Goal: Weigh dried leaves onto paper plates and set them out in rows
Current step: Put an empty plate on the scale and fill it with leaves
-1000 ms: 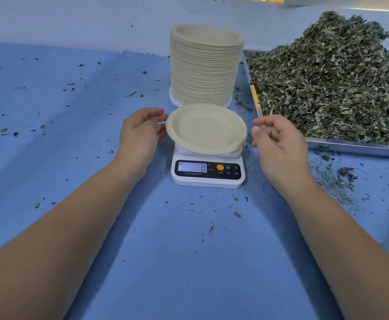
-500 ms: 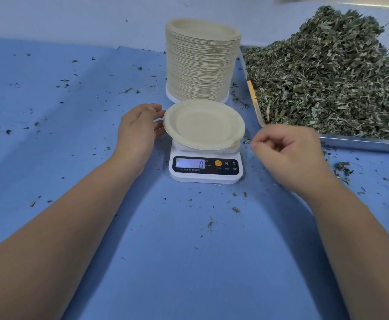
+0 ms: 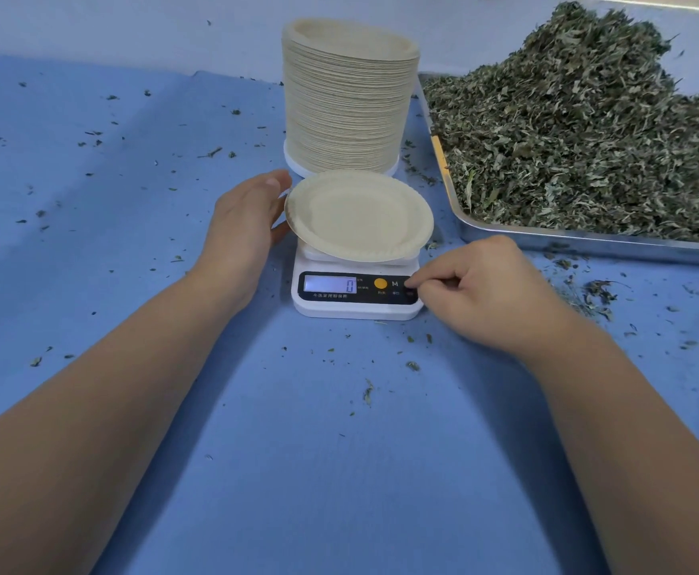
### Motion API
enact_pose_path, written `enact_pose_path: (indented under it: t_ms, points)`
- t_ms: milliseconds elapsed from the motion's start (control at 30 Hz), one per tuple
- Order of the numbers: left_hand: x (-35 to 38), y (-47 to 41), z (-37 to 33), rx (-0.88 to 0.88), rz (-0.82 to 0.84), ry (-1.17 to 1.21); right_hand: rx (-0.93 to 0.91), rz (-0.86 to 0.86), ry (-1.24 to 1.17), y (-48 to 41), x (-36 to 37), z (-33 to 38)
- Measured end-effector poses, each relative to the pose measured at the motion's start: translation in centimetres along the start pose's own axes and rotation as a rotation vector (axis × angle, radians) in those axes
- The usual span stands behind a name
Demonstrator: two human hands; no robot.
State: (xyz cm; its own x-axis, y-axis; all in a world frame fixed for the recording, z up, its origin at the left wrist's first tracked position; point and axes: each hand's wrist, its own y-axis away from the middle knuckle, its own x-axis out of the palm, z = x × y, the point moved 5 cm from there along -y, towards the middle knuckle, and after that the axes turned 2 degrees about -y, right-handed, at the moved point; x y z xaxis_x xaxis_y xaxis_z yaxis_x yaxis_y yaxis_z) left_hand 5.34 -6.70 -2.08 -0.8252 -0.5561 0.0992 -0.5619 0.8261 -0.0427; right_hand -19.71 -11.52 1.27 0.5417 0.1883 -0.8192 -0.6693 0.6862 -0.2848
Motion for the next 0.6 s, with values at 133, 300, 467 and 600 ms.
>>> enact_pose_path:
  t_ms: [133, 300, 467, 600]
  points:
    - [0.0, 0.0, 0.2, -0.006, -0.025, -0.005, -0.008, -0.032, -0.037, -0.1, 0.3, -0.4]
    - [0.0, -0.3, 0.5, 0.018, -0.034, -0.028, -0.001, -0.487, -0.088, -0.1, -2.5, -1.4]
    - [-0.1, -1.1, 1.1, -0.036, -0.109, -0.04, 0.181, -0.456, 0.219, -3.0, -3.3, -3.8]
    - [0.0, -1.1, 1.2, -0.025, -0.111, -0.067, 0.34, -0.193, 0.452, -6.6, -1.9, -5.9]
